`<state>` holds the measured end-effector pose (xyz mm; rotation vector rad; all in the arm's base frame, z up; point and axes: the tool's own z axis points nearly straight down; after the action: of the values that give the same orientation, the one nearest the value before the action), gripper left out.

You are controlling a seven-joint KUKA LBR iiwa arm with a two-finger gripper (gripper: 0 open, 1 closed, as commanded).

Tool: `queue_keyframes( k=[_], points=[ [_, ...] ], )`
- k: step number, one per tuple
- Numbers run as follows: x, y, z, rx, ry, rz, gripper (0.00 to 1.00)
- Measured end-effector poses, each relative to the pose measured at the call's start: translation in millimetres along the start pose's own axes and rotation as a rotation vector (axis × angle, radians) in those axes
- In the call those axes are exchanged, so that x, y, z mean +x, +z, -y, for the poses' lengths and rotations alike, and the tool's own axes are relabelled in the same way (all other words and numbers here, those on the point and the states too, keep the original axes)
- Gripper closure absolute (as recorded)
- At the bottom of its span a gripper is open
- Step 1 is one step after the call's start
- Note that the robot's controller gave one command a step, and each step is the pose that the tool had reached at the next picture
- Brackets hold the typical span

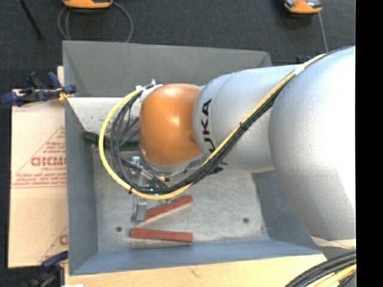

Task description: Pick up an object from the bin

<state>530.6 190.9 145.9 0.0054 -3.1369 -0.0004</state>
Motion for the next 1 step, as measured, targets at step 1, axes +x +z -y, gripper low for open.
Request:
queue_keyframes(
  k=[1],
  points=[
    [52.3,69.1,50.5,0.000,-0.017,0.007,0.00]
  ],
)
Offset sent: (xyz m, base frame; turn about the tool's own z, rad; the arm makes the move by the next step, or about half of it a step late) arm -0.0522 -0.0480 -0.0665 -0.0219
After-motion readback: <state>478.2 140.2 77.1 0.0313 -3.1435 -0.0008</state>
